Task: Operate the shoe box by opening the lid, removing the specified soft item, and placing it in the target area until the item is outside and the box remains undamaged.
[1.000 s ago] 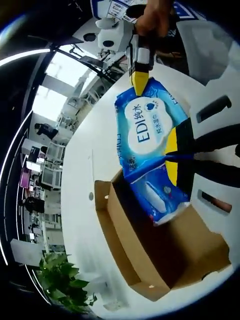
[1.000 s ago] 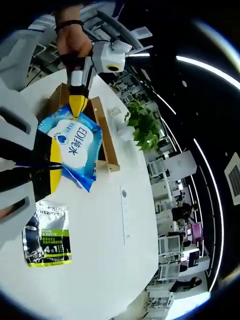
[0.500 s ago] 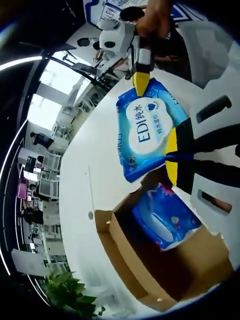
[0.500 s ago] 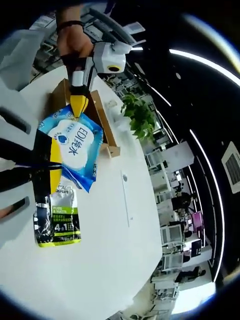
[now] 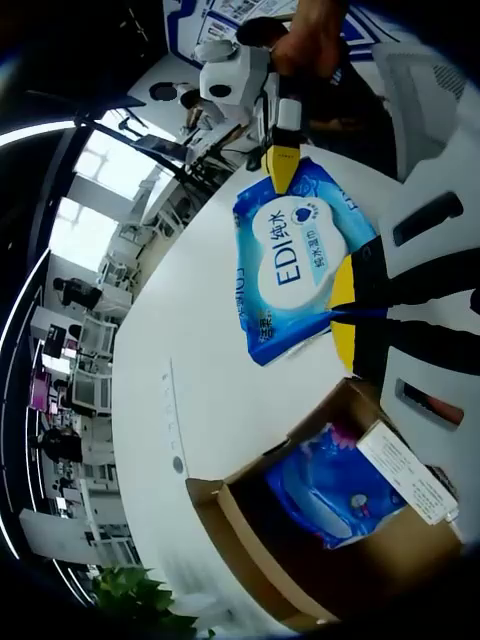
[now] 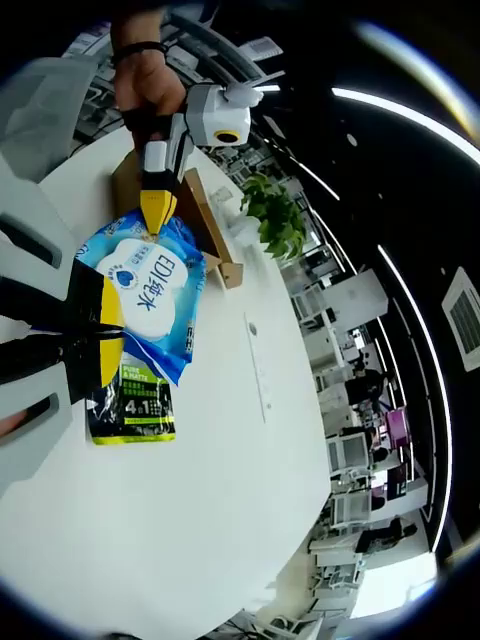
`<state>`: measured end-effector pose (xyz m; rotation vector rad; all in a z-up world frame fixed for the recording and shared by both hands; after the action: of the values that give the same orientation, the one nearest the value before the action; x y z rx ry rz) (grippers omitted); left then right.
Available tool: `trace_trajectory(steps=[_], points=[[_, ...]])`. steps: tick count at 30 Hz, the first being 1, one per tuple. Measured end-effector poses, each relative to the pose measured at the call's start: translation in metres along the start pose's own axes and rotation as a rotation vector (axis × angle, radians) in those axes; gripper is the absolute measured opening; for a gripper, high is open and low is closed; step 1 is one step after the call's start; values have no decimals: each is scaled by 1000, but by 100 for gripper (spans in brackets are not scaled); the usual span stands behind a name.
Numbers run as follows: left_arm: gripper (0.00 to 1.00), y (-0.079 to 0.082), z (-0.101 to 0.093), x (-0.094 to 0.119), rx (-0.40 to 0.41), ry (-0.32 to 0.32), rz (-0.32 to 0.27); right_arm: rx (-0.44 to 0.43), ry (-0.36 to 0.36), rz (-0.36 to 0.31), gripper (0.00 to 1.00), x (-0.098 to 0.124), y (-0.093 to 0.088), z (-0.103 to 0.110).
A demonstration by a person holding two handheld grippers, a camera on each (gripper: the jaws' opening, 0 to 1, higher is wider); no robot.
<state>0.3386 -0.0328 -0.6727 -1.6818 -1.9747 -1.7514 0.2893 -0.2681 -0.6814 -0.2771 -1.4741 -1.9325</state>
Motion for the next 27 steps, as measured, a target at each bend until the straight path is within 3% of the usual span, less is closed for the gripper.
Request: trace_trajectory(steps=[10, 27], points=[[0, -1, -14, -19, -6, -11, 16, -7, -3, 14, 0, 4, -2, -20], [0, -1, -12, -41, 32, 8, 29, 13, 19, 65, 0, -11, 5, -39]])
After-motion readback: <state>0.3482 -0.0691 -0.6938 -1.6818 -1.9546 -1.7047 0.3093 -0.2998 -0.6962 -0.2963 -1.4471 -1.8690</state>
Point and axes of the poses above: the point that each gripper's makers call its tool centre point, and the gripper's own axes: x roughly backward along the fingers, z roughly to its left, y roughly out of its top, the point moved 10 cm from there along x, roughly backward along the fingers, and after that the axes turned 4 degrees about -y, right-handed, at the moved point
